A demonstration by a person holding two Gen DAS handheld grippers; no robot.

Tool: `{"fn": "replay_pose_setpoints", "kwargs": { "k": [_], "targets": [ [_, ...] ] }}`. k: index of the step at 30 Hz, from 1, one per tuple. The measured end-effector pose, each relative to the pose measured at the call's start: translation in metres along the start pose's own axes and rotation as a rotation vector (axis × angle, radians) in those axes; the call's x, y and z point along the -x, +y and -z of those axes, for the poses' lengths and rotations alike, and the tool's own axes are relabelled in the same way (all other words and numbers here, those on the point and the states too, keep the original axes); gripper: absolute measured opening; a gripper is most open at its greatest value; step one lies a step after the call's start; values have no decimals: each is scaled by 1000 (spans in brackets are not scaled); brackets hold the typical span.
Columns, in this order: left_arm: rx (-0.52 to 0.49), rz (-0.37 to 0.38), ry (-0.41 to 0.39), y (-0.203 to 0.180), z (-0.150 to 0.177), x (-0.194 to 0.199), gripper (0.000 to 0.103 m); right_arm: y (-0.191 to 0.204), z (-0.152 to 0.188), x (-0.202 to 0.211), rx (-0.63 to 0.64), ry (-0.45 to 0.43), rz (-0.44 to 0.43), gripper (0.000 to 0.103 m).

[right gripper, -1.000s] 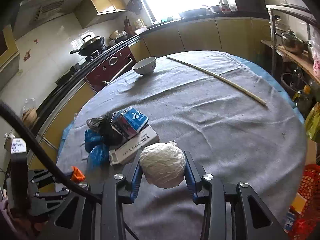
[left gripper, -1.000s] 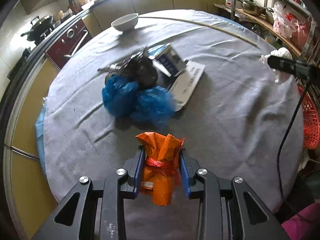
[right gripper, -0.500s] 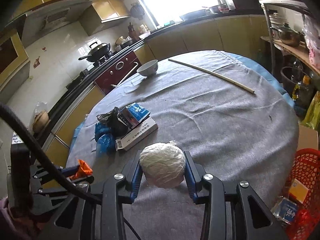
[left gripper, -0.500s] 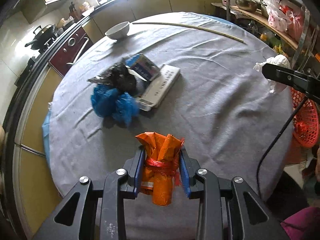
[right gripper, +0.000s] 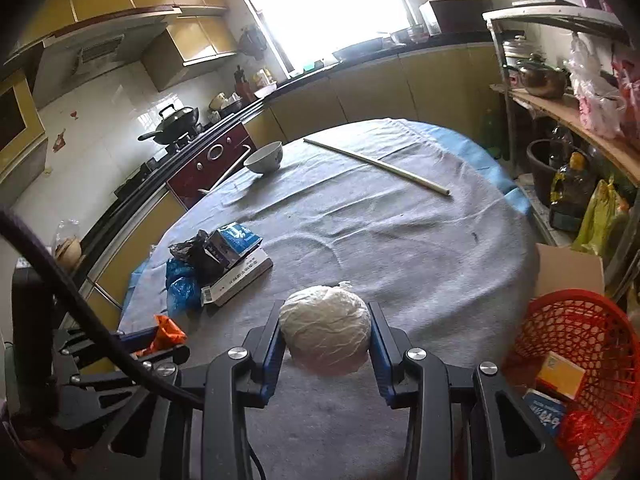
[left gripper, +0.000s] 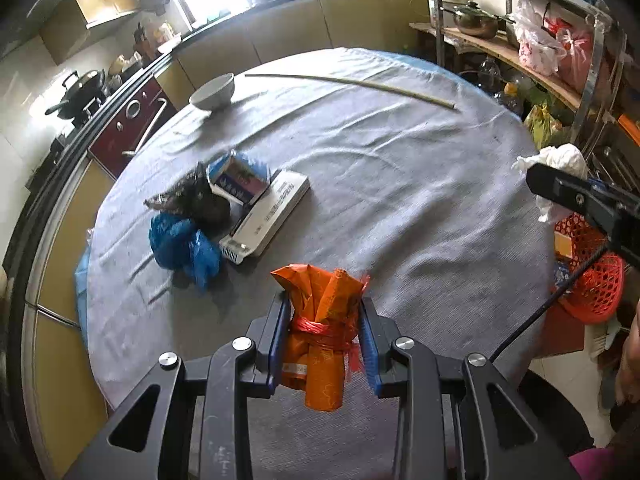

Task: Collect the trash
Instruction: 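Lift the orange bag and white bag ball and turn toward the basket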

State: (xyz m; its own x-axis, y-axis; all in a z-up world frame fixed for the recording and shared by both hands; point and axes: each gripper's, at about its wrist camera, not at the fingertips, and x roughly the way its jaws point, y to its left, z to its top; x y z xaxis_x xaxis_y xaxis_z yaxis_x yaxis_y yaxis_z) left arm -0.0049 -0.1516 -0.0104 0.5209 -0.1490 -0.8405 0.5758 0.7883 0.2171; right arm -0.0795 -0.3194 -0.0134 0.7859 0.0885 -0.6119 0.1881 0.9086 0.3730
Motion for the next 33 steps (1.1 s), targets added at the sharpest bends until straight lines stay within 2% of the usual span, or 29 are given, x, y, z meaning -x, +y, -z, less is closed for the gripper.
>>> {"fn": "replay_pose_setpoints", "kwargs": {
  "k": [6, 33],
  "targets": [
    [-2, -21, -46, -5, -6, 17, 34, -3, 1, 19, 28, -47, 25, 41],
    [-25, -52, -160, -28, -18, 70, 34, -8, 0, 76, 25, -150, 12, 41]
  ]
}}
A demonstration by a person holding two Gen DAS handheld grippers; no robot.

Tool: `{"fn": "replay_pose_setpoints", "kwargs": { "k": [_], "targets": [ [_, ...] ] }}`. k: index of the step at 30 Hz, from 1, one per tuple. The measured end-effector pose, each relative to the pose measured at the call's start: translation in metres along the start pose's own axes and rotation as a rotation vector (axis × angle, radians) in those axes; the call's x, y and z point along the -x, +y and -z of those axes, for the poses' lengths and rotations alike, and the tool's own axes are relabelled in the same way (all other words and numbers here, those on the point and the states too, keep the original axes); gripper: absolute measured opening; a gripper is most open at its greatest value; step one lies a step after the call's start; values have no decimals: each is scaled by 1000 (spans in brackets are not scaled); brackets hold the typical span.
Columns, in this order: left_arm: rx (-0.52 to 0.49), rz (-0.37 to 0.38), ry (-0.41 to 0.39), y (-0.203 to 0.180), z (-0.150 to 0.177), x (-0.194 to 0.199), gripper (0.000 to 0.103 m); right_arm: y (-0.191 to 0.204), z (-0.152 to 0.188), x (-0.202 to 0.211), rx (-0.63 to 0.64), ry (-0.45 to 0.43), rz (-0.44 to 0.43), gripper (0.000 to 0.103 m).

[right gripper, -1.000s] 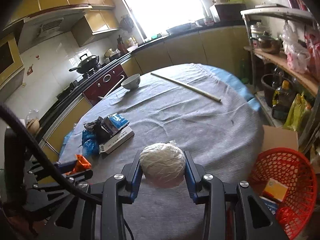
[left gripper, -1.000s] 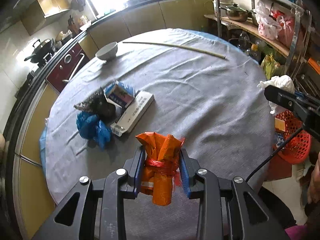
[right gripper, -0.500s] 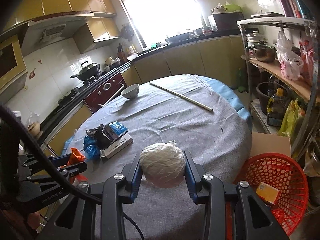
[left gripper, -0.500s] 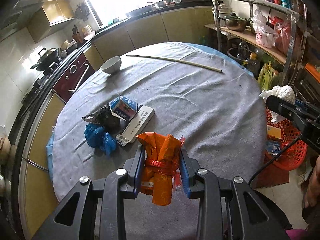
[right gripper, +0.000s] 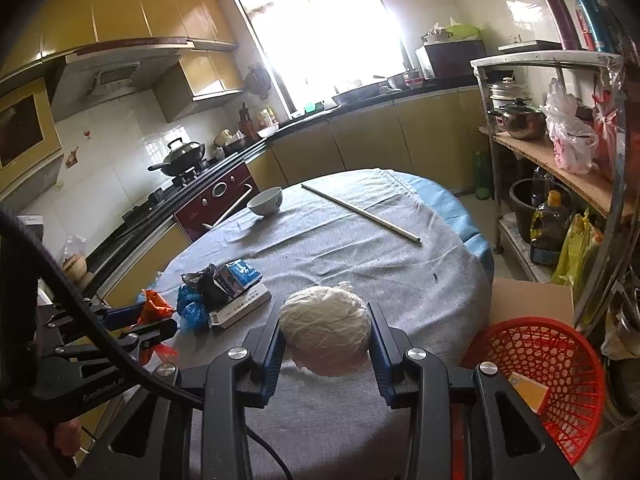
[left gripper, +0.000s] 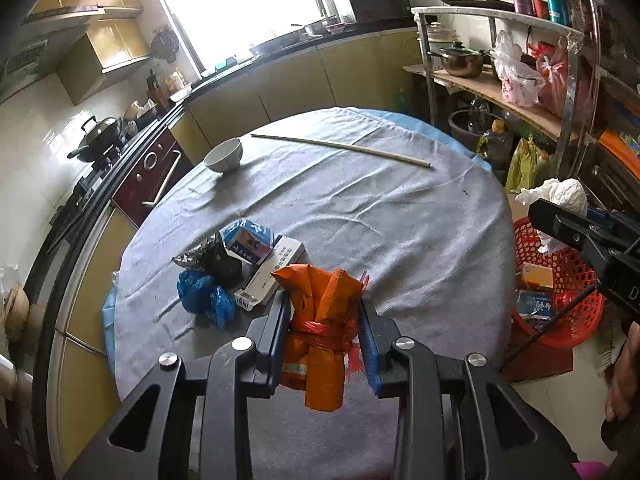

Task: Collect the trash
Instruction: 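Lift the orange bag and white bag ball and turn toward the basket, then carry the orange bag and white bag ball over the red basket and release both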

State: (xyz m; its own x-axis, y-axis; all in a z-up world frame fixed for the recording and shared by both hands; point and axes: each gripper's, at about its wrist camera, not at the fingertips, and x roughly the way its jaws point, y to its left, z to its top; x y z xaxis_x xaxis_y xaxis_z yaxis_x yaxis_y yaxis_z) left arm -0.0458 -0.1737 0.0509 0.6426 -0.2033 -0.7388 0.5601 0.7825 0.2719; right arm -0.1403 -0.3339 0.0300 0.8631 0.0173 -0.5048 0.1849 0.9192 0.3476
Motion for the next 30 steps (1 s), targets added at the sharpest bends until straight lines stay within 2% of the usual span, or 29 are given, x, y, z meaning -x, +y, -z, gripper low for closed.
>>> {"fn": "replay_pose_setpoints", "kwargs": {
  "k": [12, 30],
  "targets": [
    [-16, -6, -26, -13, -3, 15, 35, -11, -4, 22, -27, -37, -6, 41],
    [27, -25, -4, 3, 2, 8, 34, 4, 0, 8, -4, -7, -44, 41]
  ]
}}
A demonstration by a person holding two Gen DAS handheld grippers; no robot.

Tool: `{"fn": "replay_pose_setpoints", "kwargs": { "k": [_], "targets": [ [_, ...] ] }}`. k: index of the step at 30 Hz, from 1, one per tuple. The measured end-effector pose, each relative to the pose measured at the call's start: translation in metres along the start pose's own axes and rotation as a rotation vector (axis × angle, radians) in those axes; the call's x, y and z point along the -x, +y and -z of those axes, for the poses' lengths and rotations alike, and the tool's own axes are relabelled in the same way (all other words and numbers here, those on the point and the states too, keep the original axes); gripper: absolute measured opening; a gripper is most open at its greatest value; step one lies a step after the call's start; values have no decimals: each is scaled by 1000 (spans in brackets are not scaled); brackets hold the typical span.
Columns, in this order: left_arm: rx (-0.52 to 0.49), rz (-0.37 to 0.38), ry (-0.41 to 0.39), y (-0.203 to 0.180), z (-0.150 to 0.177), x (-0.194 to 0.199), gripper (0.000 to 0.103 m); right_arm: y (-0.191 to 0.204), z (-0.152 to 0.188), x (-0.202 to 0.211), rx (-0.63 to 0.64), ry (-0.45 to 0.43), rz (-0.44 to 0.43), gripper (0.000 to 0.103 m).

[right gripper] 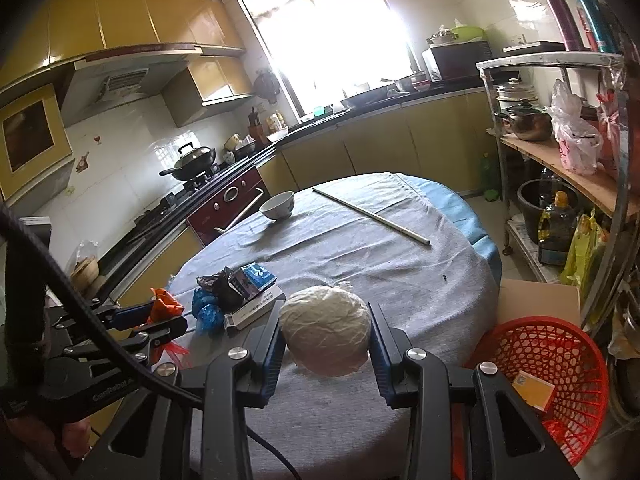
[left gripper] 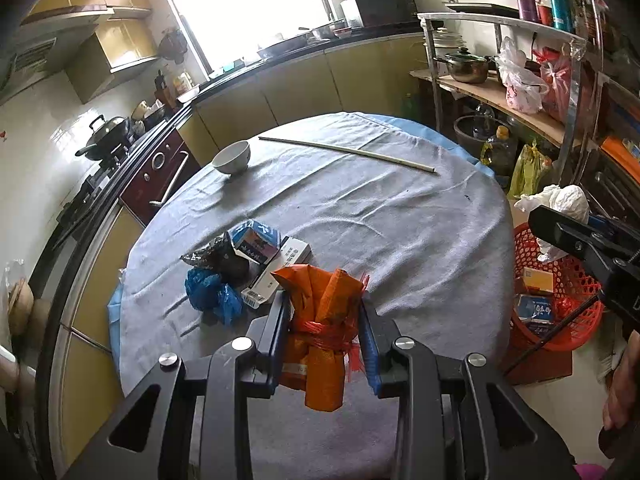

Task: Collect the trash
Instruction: 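Carry the orange bag and white bag ball over the red basket and release both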

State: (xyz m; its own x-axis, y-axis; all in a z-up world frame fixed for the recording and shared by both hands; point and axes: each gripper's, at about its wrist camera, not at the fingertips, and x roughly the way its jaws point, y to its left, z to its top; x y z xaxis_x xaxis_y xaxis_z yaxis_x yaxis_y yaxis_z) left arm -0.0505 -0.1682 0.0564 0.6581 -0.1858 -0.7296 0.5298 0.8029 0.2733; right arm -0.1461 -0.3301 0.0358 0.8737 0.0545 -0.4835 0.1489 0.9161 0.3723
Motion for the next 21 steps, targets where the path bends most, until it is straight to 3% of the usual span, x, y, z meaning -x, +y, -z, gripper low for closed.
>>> {"fn": "replay_pose_setpoints", "kwargs": {
  "k": [21],
  "targets": [
    [-4, 17, 0, -1, -6, -6, 34, 2, 0, -9, 0, 10, 0, 41]
  ]
}}
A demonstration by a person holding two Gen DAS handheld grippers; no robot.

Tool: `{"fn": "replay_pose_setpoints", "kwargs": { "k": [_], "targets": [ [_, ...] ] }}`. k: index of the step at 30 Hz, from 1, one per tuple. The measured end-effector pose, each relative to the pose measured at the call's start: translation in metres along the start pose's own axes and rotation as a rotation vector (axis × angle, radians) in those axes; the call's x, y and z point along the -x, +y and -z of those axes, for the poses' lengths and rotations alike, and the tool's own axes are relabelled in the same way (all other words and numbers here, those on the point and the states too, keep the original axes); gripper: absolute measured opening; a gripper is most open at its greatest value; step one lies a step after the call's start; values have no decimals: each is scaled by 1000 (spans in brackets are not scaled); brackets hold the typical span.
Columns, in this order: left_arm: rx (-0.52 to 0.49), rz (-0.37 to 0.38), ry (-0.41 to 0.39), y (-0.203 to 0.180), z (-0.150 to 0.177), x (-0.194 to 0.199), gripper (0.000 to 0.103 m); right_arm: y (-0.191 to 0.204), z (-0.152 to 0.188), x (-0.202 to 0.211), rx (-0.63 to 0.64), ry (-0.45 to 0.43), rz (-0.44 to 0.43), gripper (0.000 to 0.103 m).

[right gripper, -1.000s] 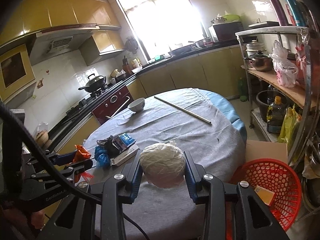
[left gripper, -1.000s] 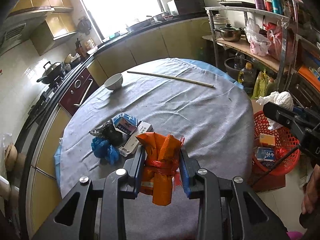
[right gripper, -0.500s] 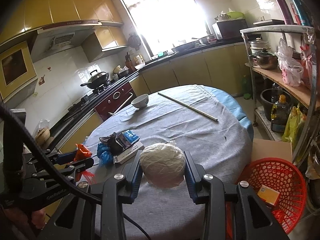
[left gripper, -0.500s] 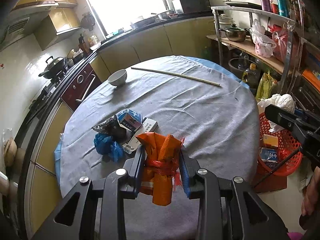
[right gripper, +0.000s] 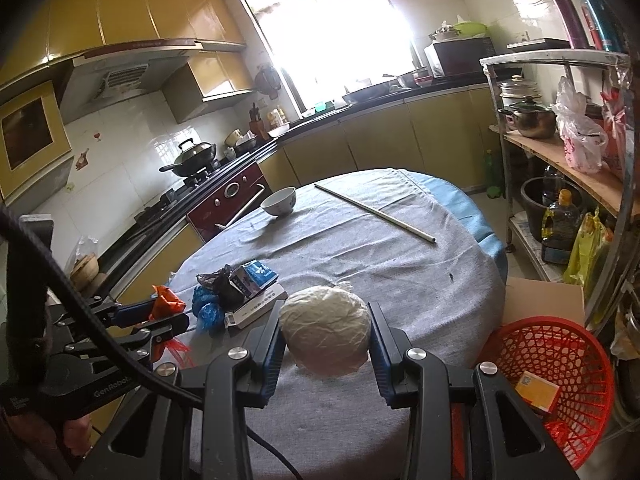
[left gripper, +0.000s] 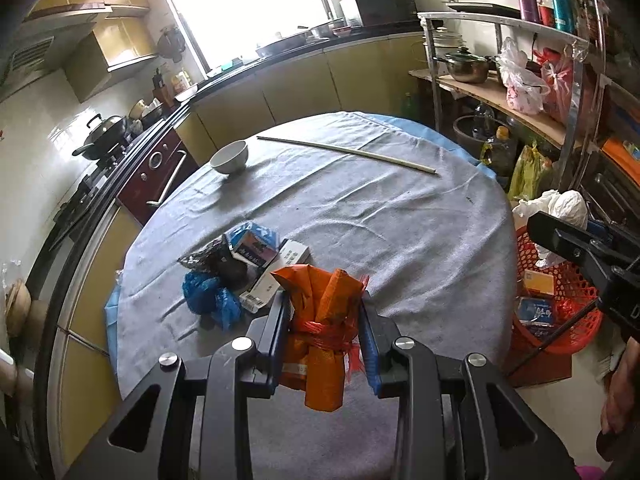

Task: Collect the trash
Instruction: 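Carry the orange bag and white bag ball over the red basket and release both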

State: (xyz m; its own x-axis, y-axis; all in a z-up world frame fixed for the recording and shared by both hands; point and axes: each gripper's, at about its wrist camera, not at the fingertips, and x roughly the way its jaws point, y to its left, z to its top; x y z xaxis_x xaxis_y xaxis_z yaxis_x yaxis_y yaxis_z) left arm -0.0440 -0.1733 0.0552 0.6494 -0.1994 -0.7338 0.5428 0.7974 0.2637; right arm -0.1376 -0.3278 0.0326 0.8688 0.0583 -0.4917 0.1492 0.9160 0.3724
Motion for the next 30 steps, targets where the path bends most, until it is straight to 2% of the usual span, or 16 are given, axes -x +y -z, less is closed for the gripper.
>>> {"fn": "replay_pose_setpoints", "kwargs": {
  "k": [6, 16, 24, 30],
  "targets": [
    [-32, 106, -25, -25, -11, -2, 35, -20, -1, 11, -26, -19, 38, 41],
    [-83, 256, -69, -78, -42, -12, 35, -78, 4, 40, -113, -47, 154, 41],
    [-131, 391, -54, -132, -54, -28, 35, -123, 13, 62, -190, -47, 239, 41],
    [-194, 418, -36, -171, -52, -33, 35, -149, 21, 74, -239, -38, 276, 41]
  ]
}}
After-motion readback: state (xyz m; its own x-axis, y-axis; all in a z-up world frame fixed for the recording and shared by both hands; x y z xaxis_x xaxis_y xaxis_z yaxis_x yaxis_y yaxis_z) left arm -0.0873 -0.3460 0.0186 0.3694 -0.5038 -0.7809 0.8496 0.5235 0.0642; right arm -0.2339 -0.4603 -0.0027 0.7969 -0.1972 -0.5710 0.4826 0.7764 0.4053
